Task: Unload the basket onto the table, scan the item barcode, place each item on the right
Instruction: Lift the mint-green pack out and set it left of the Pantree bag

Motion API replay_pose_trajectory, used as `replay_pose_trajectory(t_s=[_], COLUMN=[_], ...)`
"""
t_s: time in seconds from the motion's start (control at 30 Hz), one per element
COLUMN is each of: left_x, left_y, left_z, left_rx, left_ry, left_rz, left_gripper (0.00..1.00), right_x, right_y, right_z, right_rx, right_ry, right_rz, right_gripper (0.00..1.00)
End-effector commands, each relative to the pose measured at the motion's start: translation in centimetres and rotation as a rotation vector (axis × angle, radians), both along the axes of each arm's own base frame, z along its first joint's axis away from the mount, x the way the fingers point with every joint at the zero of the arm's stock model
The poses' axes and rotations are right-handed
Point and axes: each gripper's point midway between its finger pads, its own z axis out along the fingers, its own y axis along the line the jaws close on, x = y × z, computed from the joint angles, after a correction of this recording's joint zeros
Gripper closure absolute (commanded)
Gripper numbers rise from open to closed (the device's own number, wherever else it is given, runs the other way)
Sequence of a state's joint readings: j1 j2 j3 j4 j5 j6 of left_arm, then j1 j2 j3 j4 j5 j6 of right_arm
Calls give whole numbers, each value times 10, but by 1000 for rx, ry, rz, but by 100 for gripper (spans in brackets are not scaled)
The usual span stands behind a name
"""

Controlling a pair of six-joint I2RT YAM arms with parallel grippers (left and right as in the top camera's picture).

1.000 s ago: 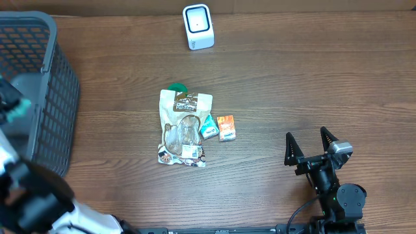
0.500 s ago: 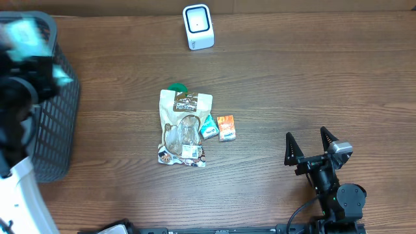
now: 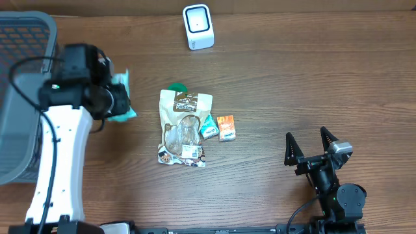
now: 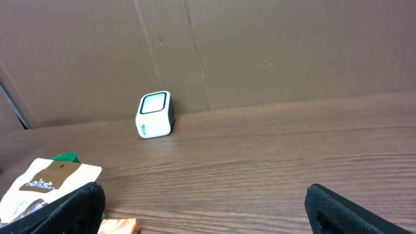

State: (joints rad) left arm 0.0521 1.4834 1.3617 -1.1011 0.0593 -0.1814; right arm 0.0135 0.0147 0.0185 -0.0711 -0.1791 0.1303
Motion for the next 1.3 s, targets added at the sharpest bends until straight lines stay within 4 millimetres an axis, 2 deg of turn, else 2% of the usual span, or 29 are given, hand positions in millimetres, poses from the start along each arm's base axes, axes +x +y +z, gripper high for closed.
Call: replay_pose_trajectory(t_s=[0.0,0.23,0.43,0.67,0.8,0.9,1.0,1.07,1.17,1.27], left_x=[-6,-11,-14,-12,-9,-7,5,16,30,37], left_y=[-9,-23,-13,-26,-31,-30,-28,-28,-28,-28], left_z=[-35,-87,-115,-142,-143,-131,-104,-78,-29,24], left_rx=[10,10,67,13,2,3,25,29,40,70], left_ry=[34,34,16,10,3,-2,-47,-90,-164,-226], left_rz=[-24,-61,-51,-93,-104,-104,-104,-114,-134,-188], left_gripper=[77,73,62,59,41,40,37,33,20,13], right_x=[0,0,0,0,0,0,0,0,0,0], right_y=[-2,-2,-2,-2,-2,-2,-2,-2,-2,-2], right_z=[-1,-1,-1,-1,-1,-1,-1,-1,-1,-1], right_rx=[-4,-4,-4,-4,-4,-4,-4,-4,-4,-4], right_ry=[-7,-7,-7,-7,-7,-7,-7,-7,-7,-7], right_rz=[-8,-8,-8,-8,-8,-8,-8,-8,-8,-8], right_gripper=[0,0,0,0,0,0,0,0,0,0])
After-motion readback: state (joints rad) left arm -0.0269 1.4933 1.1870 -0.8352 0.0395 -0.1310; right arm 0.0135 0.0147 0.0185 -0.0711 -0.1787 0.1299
